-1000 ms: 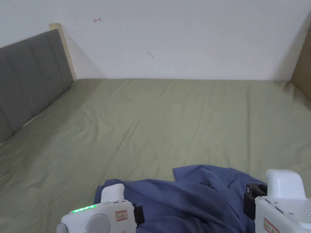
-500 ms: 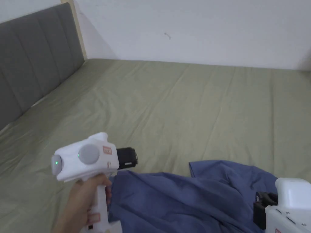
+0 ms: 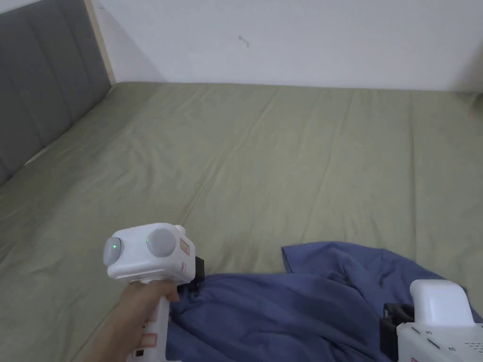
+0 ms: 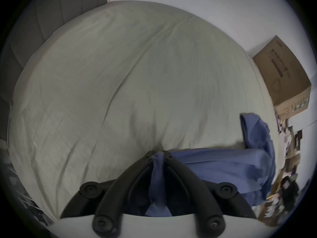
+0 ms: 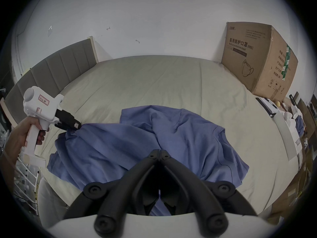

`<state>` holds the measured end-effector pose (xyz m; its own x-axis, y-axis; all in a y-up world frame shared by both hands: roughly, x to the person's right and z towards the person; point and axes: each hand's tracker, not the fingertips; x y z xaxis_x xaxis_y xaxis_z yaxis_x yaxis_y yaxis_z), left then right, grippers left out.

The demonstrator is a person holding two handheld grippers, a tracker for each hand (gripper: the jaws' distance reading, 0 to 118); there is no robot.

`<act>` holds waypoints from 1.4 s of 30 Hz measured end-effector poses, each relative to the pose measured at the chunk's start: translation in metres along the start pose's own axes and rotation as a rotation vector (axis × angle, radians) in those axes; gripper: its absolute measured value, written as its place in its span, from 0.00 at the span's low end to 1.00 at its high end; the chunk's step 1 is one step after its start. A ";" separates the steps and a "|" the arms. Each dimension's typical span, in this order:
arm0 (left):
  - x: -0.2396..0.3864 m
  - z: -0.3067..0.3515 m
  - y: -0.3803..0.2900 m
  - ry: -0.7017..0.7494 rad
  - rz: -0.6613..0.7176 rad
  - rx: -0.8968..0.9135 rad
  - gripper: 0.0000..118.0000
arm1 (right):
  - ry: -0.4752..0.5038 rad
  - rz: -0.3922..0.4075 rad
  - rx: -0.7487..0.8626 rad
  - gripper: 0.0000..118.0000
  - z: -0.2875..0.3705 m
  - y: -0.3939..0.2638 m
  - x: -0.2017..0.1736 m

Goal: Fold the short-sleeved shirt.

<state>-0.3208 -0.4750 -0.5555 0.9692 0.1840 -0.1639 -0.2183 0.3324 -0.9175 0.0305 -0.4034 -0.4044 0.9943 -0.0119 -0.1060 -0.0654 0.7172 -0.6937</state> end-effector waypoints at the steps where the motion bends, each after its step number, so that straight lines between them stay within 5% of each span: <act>1: 0.003 0.002 -0.003 0.002 -0.040 0.014 0.04 | 0.007 0.001 -0.004 0.00 0.000 0.000 0.001; 10: -0.008 0.047 0.000 -0.097 0.029 0.116 0.04 | 0.109 -0.011 0.013 0.03 -0.013 0.049 0.053; 11: -0.008 0.055 -0.001 -0.114 0.029 0.137 0.04 | 0.120 0.014 0.024 0.18 -0.018 0.060 0.059; 13: -0.008 0.071 -0.004 -0.128 0.012 0.174 0.04 | 0.144 0.064 0.029 0.71 -0.033 0.082 0.074; 17: 0.000 0.094 -0.008 -0.129 -0.033 0.231 0.04 | 0.102 0.177 -0.067 0.97 -0.084 0.115 0.089; 21: 0.005 0.106 -0.010 -0.146 -0.045 0.256 0.04 | 0.110 0.298 -0.268 0.92 -0.155 0.124 0.091; 26: 0.003 0.107 -0.008 -0.143 -0.051 0.258 0.04 | 0.052 0.457 -0.431 0.72 -0.225 0.099 0.079; 29: 0.001 0.105 -0.010 -0.132 -0.043 0.246 0.04 | 0.078 0.350 -0.392 0.64 -0.221 0.105 0.083; 30: 0.000 0.105 -0.009 -0.127 -0.044 0.245 0.04 | 0.115 0.327 -0.406 0.52 -0.217 0.107 0.085; 32: 0.002 0.108 -0.011 -0.124 -0.047 0.249 0.04 | 0.086 0.378 -0.366 0.08 -0.209 0.105 0.084; 33: 0.002 0.111 -0.012 -0.129 -0.041 0.261 0.04 | 0.070 0.383 -0.364 0.01 -0.209 0.103 0.082; 37: 0.001 0.123 -0.013 -0.123 -0.044 0.269 0.04 | 0.067 0.342 -0.363 0.01 -0.201 0.104 0.083; 42: -0.002 0.152 -0.014 -0.128 -0.063 0.311 0.04 | 0.117 0.174 -0.202 0.01 -0.141 0.144 0.109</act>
<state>-0.3376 -0.3390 -0.4874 0.9639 0.2621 -0.0457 -0.2021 0.6096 -0.7665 0.1176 -0.3997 -0.6158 0.9510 0.0108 -0.3091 -0.2614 0.5624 -0.7845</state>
